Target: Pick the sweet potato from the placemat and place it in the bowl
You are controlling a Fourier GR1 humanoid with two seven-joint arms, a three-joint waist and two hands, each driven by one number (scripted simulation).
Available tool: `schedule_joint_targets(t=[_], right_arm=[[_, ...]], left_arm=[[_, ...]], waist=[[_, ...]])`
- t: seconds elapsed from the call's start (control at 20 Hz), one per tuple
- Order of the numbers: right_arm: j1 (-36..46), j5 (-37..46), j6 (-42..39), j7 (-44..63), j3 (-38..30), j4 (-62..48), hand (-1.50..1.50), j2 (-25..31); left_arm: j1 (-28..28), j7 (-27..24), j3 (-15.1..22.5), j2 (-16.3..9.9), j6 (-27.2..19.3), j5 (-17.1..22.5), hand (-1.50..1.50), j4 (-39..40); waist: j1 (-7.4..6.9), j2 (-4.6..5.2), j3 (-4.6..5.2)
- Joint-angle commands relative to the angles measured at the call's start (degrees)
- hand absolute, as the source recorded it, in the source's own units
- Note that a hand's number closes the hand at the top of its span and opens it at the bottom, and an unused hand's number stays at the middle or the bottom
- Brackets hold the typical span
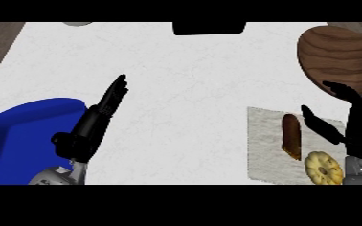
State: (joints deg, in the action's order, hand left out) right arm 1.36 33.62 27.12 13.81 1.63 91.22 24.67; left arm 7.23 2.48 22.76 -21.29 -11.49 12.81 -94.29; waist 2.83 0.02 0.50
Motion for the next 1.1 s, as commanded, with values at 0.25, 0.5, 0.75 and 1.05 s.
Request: schedule_joint_targets(t=[0.25, 0.5, 0.75, 1.05], right_arm=[[0.7, 25.9, -16.5, 27.4, 8.0, 1.5, -1.50, 4.7], [4.2, 25.2, -38.4, 40.2, 11.1, -2.0, -1.50, 4.4], [11.3, 16.9, -56.6, 54.9, 9.7, -1.6, -1.50, -4.0], [19.1, 14.1, -64.1, 64.0, 5.8, -6.0, -1.50, -11.3]], left_arm=[[2.7, -0.9, 0.0, 0.0, 5.3, 1.8, 0.00, 3.0], [2.1, -2.3, 2.1, 1.8, 4.8, 0.2, 0.00, 3.5], [2.8, -1.9, 1.1, 0.6, 6.6, 1.0, 0.00, 3.6], [3.7, -2.7, -0.3, 0.8, 8.0, 2.0, 0.00, 6.3]], waist=[[-2.54, 0.00, -0.02], [-4.32, 0.42, 0.13], [-4.73, 0.22, -0.08], [-3.96, 0.18, -0.21]])
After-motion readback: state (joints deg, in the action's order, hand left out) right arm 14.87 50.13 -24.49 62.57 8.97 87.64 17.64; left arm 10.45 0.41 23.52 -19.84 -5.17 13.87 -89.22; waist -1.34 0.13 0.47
